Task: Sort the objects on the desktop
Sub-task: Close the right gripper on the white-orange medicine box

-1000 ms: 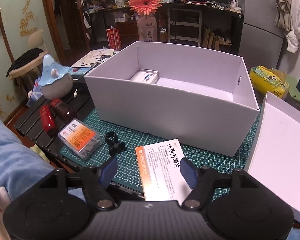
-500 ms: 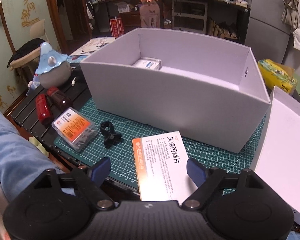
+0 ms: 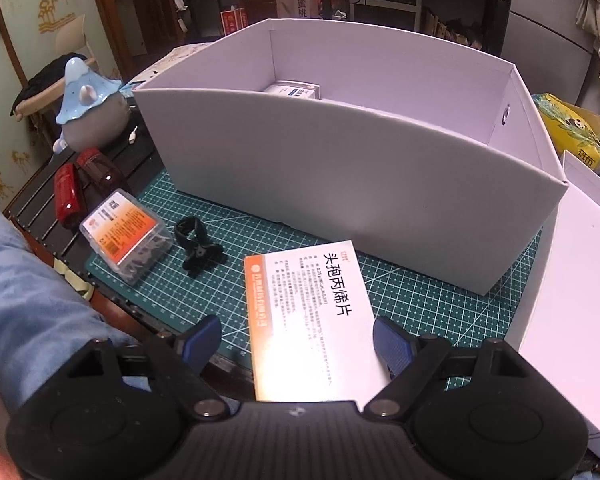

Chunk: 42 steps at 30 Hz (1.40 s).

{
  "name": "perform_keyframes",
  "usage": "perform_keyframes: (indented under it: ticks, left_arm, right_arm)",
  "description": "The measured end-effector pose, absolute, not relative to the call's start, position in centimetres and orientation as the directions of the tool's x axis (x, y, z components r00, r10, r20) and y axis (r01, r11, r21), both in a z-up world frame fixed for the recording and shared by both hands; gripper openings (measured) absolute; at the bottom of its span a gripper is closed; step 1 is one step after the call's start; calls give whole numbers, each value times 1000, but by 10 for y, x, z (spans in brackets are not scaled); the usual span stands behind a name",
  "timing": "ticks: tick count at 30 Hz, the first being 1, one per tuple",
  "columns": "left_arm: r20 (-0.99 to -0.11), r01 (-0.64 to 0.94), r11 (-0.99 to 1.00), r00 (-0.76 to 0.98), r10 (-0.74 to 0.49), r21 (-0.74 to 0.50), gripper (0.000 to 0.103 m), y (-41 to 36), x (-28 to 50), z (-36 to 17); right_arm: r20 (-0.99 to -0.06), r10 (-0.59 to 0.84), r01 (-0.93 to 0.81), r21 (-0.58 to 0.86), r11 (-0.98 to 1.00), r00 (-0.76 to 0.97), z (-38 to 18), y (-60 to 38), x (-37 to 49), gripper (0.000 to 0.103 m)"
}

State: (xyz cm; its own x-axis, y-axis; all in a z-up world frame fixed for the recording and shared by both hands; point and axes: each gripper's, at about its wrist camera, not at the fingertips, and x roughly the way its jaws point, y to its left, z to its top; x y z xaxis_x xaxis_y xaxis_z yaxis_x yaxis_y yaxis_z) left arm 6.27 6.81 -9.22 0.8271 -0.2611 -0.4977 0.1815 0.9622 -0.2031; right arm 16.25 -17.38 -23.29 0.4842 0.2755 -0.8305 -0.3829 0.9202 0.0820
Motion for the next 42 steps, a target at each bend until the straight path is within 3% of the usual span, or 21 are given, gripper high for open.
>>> perform_keyframes:
  ticks: [20, 33, 37, 42]
  left_arm:
    - [-496, 183, 962, 828, -261, -202, 102, 69, 62, -93]
    - [-493, 183, 962, 830, -261, -202, 102, 69, 62, -93]
    - [-492, 183, 962, 830, -263, -204, 102, 70, 62, -93]
    - [-489, 184, 961, 832, -263, -205, 102, 71, 61, -93]
  right_arm:
    - [-839, 302, -530, 20, 848, 452, -233, -168, 166, 83]
    - [-856, 288, -523, 24, 852, 430, -243, -170, 170, 82]
    - [-852, 290, -500, 39, 865, 436, -242, -173, 171, 73]
    - [-852, 288, -468, 58, 882, 436, -242, -175, 173, 72]
